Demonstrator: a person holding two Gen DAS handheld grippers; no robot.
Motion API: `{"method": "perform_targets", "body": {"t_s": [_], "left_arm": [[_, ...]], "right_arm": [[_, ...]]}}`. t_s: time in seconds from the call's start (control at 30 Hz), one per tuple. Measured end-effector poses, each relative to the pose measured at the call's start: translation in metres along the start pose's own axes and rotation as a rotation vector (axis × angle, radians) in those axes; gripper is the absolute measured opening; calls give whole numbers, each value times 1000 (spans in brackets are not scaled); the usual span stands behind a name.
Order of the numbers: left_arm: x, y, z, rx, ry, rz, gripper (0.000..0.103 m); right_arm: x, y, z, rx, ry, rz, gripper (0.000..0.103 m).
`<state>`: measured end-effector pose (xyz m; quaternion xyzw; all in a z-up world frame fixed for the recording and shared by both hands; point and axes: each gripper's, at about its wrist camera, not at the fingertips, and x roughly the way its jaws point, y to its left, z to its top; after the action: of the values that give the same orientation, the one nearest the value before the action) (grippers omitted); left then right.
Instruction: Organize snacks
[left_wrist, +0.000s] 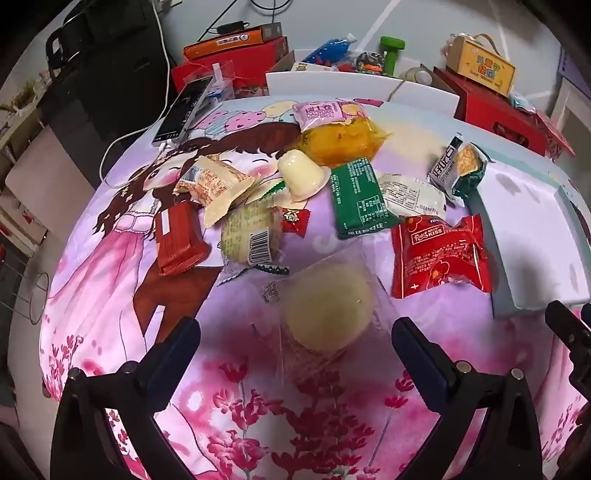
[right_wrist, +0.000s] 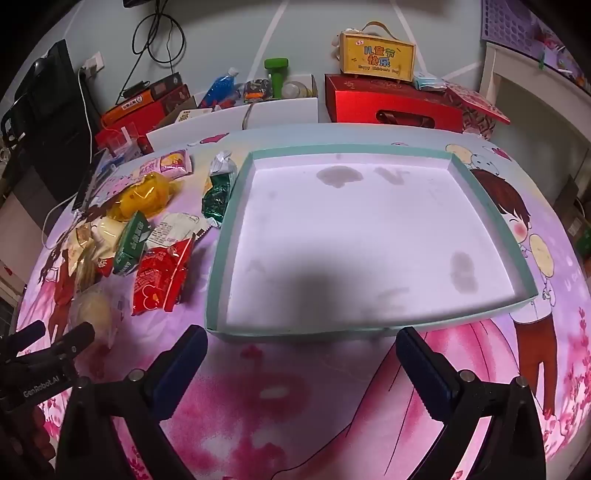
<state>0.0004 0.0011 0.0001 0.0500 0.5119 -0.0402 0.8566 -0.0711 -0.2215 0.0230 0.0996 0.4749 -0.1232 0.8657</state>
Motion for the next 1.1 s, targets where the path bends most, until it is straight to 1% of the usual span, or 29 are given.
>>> {"method": "perform_targets", "body": {"t_s": [0.07, 0.1, 0.13, 0.17, 0.2, 0.33, 0.67, 1.1], "left_arm": [[0, 2, 0, -8, -2, -10, 103], [1, 2, 2, 6, 5, -1, 103], [0, -2, 0, 31, -11, 22, 103], [1, -4, -1, 40, -15, 28, 103], [1, -4, 0, 42, -12, 20, 103], [-2, -2, -1, 61, -19, 6, 103], [-6, -1, -2, 69, -40, -19, 103], [-6, 0, -2, 69, -37, -15, 103]], "right_arm": [[0, 0, 1, -5, 0, -3, 103], [0, 1, 1, -7, 0, -5, 103], [0, 1, 2, -9, -1, -6, 103], [2, 5, 0, -14, -1, -22, 103], [1, 6, -2, -18, -14, -27, 103], [2, 4, -1, -15, 0, -23, 103], [3, 4, -2, -17, 3, -24, 103], [2, 4, -1, -13, -1, -25, 103]]}}
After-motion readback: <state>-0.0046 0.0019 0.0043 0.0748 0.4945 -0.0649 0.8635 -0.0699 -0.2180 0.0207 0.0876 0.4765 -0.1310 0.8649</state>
